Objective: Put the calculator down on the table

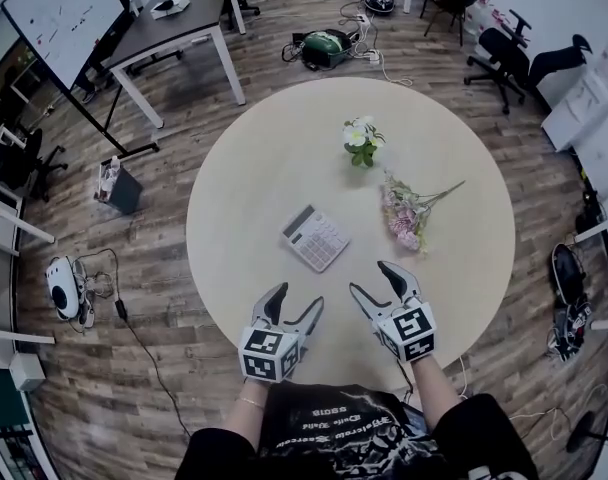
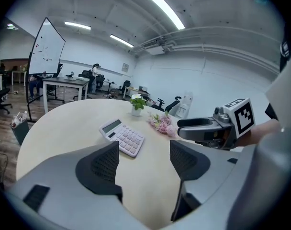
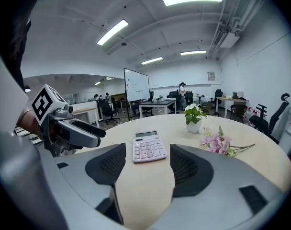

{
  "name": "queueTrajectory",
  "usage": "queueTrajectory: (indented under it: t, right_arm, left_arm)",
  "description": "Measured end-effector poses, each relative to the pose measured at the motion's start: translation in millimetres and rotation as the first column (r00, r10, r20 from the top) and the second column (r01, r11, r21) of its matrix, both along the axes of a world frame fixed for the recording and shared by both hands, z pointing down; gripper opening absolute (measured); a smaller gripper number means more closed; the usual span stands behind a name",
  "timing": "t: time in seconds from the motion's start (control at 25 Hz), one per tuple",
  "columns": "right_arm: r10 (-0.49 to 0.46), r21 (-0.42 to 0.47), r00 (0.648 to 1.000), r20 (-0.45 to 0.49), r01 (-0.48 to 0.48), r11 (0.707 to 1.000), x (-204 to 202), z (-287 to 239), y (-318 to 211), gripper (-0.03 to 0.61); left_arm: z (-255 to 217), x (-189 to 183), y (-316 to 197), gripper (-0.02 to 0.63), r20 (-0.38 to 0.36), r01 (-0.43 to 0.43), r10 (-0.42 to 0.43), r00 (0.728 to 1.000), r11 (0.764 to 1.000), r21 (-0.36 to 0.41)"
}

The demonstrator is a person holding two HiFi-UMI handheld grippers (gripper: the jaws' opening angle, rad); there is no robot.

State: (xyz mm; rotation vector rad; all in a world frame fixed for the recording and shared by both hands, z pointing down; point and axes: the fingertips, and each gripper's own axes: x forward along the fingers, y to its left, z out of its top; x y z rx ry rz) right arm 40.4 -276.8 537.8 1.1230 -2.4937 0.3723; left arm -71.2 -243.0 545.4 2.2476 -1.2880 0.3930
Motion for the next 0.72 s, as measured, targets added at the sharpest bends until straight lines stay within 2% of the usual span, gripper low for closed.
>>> queueTrajectory:
  t: [0.16,0.4,0.56,0.72]
  right_arm:
    - [0.008,0.023,1.0,-0.003,-0.008,1.0,8,-8,28,0.296]
    - [0.026,0.018,1.0,0.011,-0.026,0.999,18,-4,75,0.293]
    - [0.035,0.01,0.999,-0.01,-0.035,0.999,26,4,95,0.282]
    - [0.024,-0.01,1.0,-0.009,-0.024,1.0,33,7,103,0.285]
  left_arm:
    - [-11,7,27,0.334,-0.002,-0.02,0.02,1.0,0.999,0.048]
    - [-7,15,70,0.334,-0.058,-0.032,0.033,0.998,0.999,0.029]
    - [-4,21,85,0.334,-0.033,-0.059,0.06,0.998,0.998,0.035]
    - [-8,30,90,0.334,-0.051,-0.073,0.074,0.996,0.997,0.034]
